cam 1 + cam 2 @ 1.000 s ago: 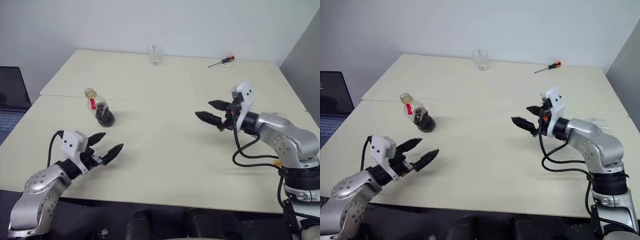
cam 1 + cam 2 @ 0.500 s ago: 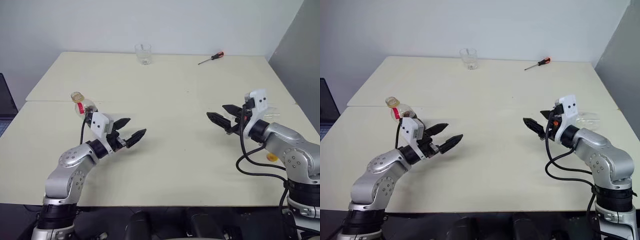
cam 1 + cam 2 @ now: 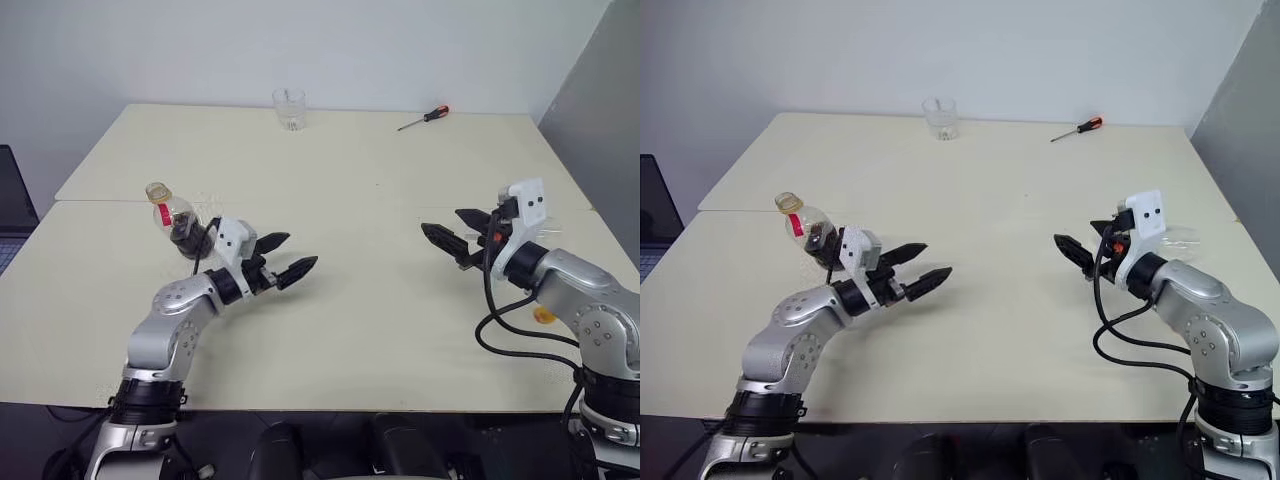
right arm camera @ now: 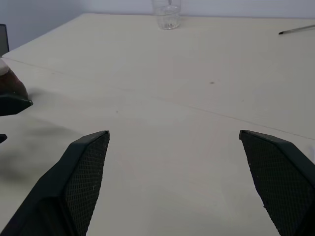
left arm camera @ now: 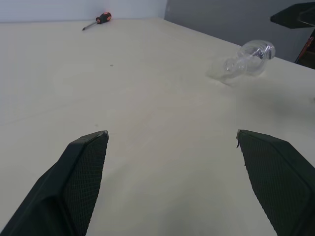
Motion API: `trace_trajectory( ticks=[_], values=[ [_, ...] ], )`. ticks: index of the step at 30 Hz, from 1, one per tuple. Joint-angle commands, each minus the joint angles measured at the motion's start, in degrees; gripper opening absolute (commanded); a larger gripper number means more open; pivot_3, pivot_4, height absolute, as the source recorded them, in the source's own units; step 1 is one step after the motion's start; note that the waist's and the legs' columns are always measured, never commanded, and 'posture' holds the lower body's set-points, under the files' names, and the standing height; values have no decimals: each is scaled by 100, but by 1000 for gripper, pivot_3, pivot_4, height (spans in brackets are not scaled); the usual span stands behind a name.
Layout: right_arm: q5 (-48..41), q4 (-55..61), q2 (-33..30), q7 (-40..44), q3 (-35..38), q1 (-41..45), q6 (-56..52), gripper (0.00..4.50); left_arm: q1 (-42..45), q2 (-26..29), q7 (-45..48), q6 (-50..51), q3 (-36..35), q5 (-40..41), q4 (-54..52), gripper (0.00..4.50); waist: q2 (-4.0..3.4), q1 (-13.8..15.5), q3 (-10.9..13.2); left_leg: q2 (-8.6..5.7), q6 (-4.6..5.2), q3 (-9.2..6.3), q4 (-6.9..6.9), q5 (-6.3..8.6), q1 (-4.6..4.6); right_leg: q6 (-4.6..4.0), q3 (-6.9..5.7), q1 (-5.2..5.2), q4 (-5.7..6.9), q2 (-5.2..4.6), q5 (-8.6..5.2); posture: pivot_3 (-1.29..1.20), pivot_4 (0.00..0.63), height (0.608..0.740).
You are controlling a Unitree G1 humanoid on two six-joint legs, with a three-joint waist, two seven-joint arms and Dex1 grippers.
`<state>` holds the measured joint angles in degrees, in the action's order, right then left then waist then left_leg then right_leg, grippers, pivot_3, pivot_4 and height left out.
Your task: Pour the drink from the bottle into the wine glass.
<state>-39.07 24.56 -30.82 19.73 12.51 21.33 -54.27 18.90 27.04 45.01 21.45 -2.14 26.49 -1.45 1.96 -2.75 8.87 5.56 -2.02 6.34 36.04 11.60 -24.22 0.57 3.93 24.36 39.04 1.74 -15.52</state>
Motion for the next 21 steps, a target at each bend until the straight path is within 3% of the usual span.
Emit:
trace_trajectory(
  ticks=[1, 11, 17, 21],
  values=[
    [17, 208, -126, -90, 258, 6, 43, 4500, 243, -72, 113, -119, 26, -11, -8, 4435, 0, 2, 0, 0, 0, 0, 0, 0, 0, 0, 0, -1, 0, 0, 0, 0, 150, 740],
    [-546, -213, 166, -1155, 1477, 107, -860, 4500, 742, -213, 584, -51, 354, -29, 232, 4435, 0, 15, 0, -2, 0, -1, 2, 0, 3, 1, -1, -7, -1, 0, 0, 0, 150, 740],
    [-1499, -1023, 1088, -2594, 2848, 870, -1379, 4500, 1231, -610, 819, -466, 801, -411, 894, 4435, 0, 8, 0, -8, 1, -1, 5, -1, 16, 6, 5, -19, 3, 2, 4, 0, 150, 740],
    [-1594, -1971, 1458, -3559, 3442, 1462, -1173, 4500, 1473, -845, 968, -711, 1002, -592, 1190, 4435, -1, -9, 0, -10, 3, 1, 4, -1, 17, 9, 9, -18, 1, 1, 6, 0, 150, 740]
  ],
)
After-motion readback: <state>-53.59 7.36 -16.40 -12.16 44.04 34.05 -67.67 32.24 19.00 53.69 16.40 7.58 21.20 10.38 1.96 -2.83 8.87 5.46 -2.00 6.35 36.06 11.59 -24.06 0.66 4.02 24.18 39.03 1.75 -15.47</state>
